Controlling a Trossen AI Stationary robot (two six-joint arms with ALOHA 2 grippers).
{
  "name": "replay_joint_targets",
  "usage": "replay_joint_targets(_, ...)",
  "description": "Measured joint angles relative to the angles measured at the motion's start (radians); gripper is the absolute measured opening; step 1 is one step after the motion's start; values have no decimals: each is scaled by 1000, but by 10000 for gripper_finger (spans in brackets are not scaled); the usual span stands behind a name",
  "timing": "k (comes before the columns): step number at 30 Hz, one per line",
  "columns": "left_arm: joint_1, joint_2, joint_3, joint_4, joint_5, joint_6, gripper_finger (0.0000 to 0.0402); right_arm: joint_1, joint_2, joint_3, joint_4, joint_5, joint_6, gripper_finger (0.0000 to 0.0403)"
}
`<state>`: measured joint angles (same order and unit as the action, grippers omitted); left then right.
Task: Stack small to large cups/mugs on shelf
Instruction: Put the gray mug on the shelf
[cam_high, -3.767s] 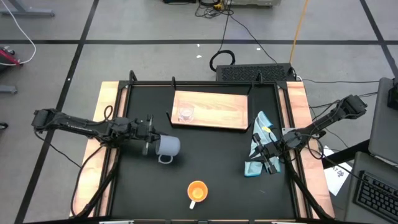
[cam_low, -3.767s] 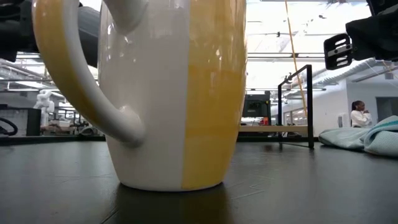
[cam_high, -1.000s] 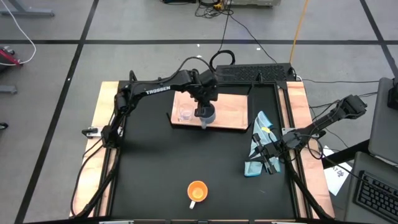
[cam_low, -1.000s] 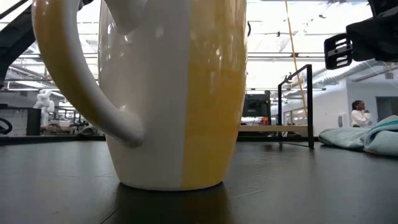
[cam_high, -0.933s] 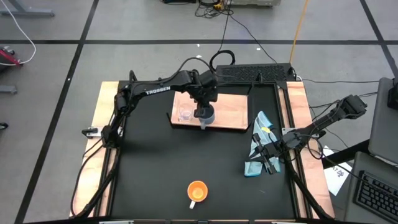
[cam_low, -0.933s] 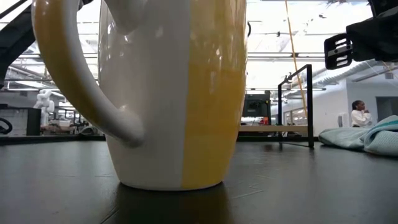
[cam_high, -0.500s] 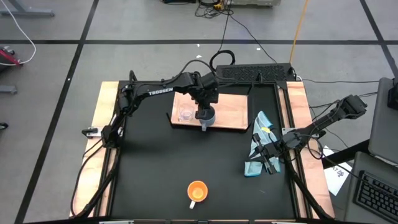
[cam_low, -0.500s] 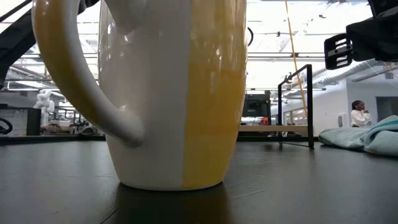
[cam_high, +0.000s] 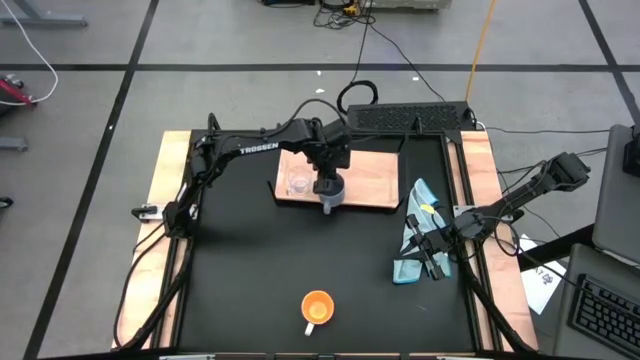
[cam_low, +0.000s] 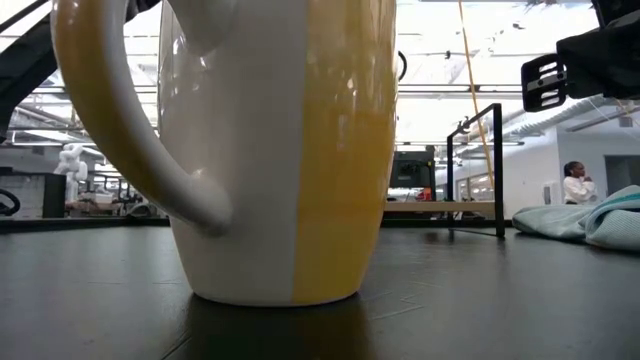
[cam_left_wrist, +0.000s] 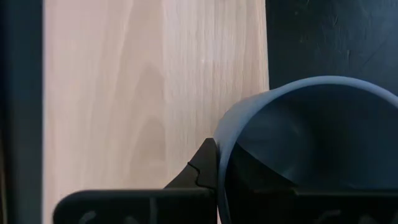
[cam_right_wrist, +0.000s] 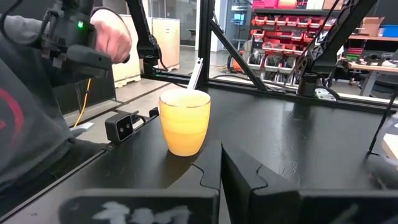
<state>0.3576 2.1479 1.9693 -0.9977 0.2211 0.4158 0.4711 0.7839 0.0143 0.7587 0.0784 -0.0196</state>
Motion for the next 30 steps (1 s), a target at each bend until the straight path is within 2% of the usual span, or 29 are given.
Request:
replay_joint_targets(8,0,-8,-76,64,13,-6,7,0,0,0,0,0,0,0)
replay_joint_targets(15,0,-7,-80,92,-6,-6,7,0,0,0,0,0,0,0)
replay_joint_targets(22,0,-7,-80,102,-79,12,7,0,0,0,0,0,-2,0)
replay_joint_targets(30,16,-4,-79,122,-82,21,7,0,0,0,0,0,-3,0)
